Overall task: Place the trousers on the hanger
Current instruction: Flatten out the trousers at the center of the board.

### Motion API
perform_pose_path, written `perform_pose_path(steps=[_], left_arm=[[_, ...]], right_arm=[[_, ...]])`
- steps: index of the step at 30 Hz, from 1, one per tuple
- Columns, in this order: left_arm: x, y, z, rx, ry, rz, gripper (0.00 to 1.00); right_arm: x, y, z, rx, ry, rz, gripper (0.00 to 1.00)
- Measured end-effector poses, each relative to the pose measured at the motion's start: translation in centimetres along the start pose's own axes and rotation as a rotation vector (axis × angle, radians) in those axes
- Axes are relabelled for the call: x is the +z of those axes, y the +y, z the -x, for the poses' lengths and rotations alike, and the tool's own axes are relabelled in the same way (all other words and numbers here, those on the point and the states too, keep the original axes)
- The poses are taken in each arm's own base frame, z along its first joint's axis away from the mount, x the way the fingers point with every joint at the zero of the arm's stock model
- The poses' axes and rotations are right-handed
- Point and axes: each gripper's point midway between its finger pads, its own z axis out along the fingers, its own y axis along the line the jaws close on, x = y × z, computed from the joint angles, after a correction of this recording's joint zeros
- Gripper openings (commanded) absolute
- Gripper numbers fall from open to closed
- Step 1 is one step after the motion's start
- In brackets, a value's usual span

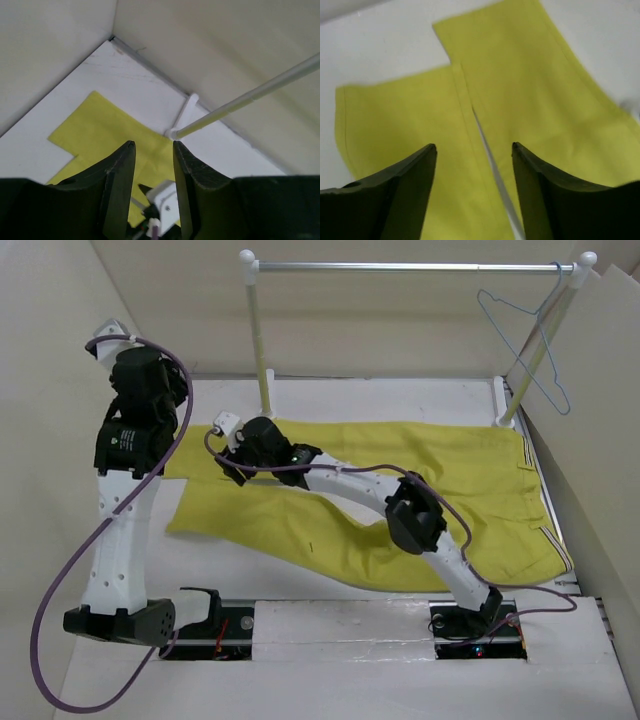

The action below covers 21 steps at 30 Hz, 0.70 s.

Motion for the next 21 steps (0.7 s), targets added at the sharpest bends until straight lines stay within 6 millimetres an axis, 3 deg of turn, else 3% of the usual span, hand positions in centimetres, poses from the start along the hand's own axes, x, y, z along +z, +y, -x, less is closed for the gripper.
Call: perform_pose_path(steps=[1,2,3,4,5,8,11,13,15,17,19,21], left_arm=[[0.3,0.6,-0.9,0.011,0.014,0.02,0.34],[0.6,1.3,-2.0,0.027,0.038,0.042,0.34],[1.0,1.9,-3.3,0.042,0.063,0.06,0.34],[1.4,2.7,-5.0,0.06,0.099,0.081,0.34],[1.7,3.4,-6.5,0.078,0.132,0.099,0.34],[2.5,7.0,-14.0,0.128,0.304,0.185,0.35],[1.5,12.1,-22.0,0.142,0.506,0.316,0.34],[0.7,15.5,-25.3,0.083,0.599,0.399,0.34],[0.3,19.7,-26.6,-0.053,0.632,0.503,0.35],[-0.2,23.8,-26.7,-0.2,0.607,0.611,0.35],[-0.6,26.2,-26.8,-0.308,0.587,0.674,0.37],[-0.9,27.4,-27.3,-0.374,0.588,0.705,0.39]], right_arm=[[-1.2,-0.2,-1.1,0.012,0.041,-0.013,0.54],[-2.6,-0.4,-2.4,0.024,0.072,-0.021,0.28],[-4.4,-0.5,-3.7,0.033,0.102,-0.026,0.15],[-6.5,-0.4,-4.9,0.049,0.137,-0.023,0.04],[-8.5,-0.3,-5.9,0.061,0.164,-0.02,0.0],[-13.9,0.0,-6.4,0.079,0.161,-0.01,0.0],[-19.3,0.3,-7.3,0.086,0.168,-0.008,0.03],[-21.8,0.9,-8.0,0.088,0.172,-0.002,0.08],[-24.1,1.5,-9.3,0.092,0.188,0.004,0.17],[-25.8,1.8,-10.8,0.098,0.215,0.005,0.27],[-27.2,1.6,-12.4,0.108,0.237,-0.003,0.3],[-28.6,1.0,-14.0,0.129,0.26,-0.016,0.33]])
